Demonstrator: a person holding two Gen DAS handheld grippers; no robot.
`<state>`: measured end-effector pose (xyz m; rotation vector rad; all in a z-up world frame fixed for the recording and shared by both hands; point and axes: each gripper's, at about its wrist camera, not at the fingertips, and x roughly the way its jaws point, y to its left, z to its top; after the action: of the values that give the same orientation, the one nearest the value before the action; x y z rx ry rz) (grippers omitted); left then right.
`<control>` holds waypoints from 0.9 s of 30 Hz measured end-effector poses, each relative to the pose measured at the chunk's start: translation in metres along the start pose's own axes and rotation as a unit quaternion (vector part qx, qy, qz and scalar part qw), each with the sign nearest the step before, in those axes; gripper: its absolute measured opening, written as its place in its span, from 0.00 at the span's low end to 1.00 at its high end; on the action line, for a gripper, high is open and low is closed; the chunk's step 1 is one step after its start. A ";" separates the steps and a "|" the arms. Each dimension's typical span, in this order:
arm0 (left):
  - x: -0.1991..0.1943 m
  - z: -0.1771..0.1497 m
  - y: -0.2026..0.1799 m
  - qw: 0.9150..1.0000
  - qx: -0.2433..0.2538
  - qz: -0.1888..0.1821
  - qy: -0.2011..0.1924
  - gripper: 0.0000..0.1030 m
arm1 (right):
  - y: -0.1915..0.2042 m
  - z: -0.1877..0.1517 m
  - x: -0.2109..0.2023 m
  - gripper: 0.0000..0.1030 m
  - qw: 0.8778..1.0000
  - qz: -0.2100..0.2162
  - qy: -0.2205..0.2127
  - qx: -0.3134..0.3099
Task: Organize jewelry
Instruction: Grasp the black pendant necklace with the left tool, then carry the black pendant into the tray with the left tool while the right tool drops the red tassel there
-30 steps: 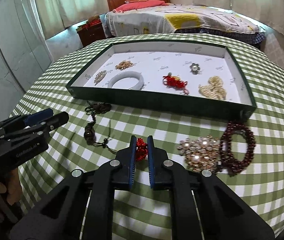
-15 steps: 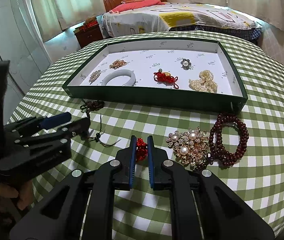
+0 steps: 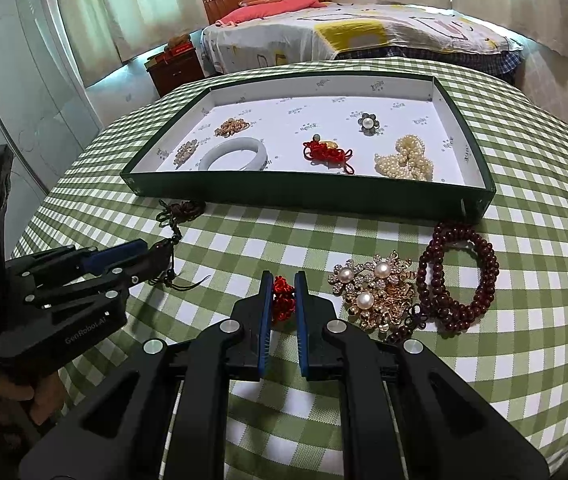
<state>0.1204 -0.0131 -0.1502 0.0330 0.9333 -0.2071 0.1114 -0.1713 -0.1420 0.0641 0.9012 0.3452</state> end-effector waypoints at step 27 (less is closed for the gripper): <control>-0.048 0.020 -0.001 0.997 0.006 0.001 -0.079 0.17 | 0.009 0.017 -0.028 0.11 0.999 -0.017 -0.045 -0.024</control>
<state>0.1079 -0.0090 -0.0997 0.0287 0.7734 -0.2097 0.1061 -0.1701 -0.1080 0.0208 0.8034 0.3302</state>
